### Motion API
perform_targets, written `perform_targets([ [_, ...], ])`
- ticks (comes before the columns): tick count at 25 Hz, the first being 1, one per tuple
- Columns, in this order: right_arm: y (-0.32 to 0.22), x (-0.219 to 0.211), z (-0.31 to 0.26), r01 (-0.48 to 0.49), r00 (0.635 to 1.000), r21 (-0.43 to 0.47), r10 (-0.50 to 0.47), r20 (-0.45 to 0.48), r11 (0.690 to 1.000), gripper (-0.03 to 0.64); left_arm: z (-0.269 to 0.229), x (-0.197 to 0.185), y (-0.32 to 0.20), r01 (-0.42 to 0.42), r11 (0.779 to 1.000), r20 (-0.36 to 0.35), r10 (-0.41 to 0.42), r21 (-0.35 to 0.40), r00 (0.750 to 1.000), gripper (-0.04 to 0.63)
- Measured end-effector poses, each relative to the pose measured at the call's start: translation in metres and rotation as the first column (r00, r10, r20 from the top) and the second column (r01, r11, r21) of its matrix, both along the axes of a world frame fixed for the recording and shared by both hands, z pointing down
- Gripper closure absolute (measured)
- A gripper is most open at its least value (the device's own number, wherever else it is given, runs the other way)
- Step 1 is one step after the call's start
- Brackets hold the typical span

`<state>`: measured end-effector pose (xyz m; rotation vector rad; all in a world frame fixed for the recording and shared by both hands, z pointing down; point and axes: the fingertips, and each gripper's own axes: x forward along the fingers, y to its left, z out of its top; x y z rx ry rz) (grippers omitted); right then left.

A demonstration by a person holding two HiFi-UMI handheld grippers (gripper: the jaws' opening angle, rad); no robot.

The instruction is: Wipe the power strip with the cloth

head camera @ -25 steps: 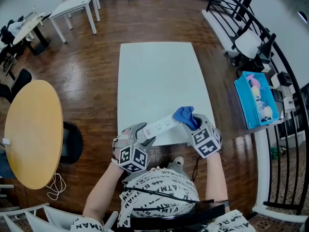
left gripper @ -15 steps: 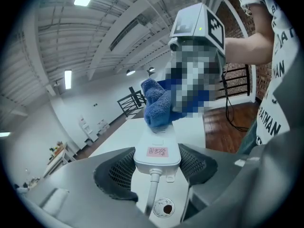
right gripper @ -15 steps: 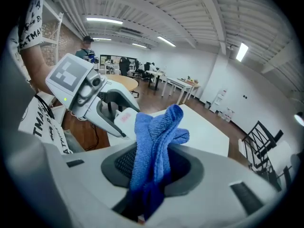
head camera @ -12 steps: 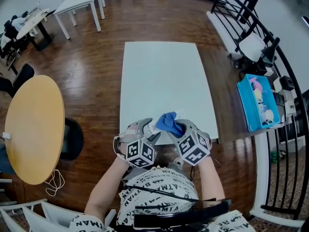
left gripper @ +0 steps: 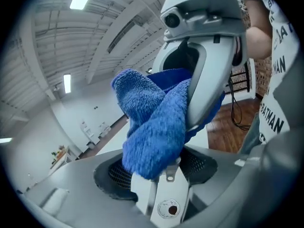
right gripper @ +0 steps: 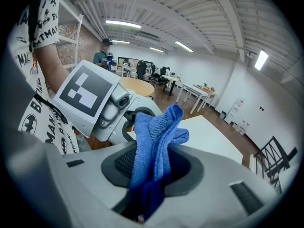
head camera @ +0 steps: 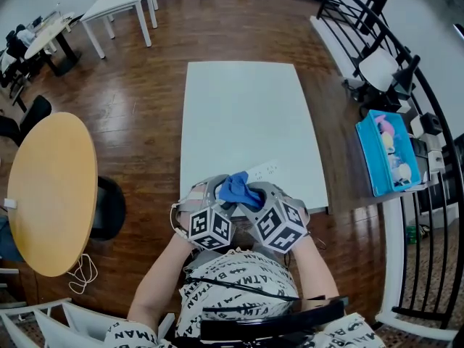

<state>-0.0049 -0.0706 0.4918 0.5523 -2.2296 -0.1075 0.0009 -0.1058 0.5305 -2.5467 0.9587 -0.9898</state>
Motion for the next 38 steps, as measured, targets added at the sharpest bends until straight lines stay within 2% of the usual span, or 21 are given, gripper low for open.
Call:
perform_targets([
  [4, -0.019, 0.039, -0.011, -0.158, 0.982, -0.018, 0.159, 0.107, 0.987, 0.482, -0.004, -0.012, -0.012, 0.06, 0.996, -0.109, -0.066, -0.06, 0.992, 0.311],
  [9, -0.03, 0.085, -0.003, -0.303, 0.938, -0.063, 0.309, 0.157, 0.951, 0.482, -0.018, -0.037, -0.031, 0.159, 0.981, -0.229, -0.18, -0.11, 0.957, 0.311],
  [15, -0.032, 0.077, 0.013, -0.366, 0.868, -0.163, 0.399, 0.294, 0.916, 0.482, -0.024, -0.043, -0.042, 0.257, 0.956, -0.302, -0.289, -0.14, 0.908, 0.311],
  [19, -0.037, 0.058, 0.02, -0.378, 0.859, -0.171, 0.413, 0.302, 0.91, 0.482, -0.027, -0.042, -0.041, 0.283, 0.947, -0.327, -0.318, -0.15, 0.89, 0.311],
  [27, -0.035, 0.036, 0.029, -0.349, 0.867, -0.192, 0.394, 0.305, 0.917, 0.482, -0.03, -0.035, -0.036, 0.285, 0.951, -0.316, -0.309, -0.12, 0.897, 0.311],
  [33, -0.041, 0.05, 0.029, -0.393, 0.832, -0.214, 0.444, 0.331, 0.895, 0.482, -0.034, -0.033, -0.024, 0.249, 0.965, -0.291, -0.264, -0.088, 0.92, 0.311],
  [38, -0.051, 0.078, 0.026, -0.452, 0.796, -0.213, 0.5, 0.342, 0.866, 0.482, -0.04, -0.03, -0.013, 0.182, 0.982, -0.263, -0.187, -0.042, 0.946, 0.311],
])
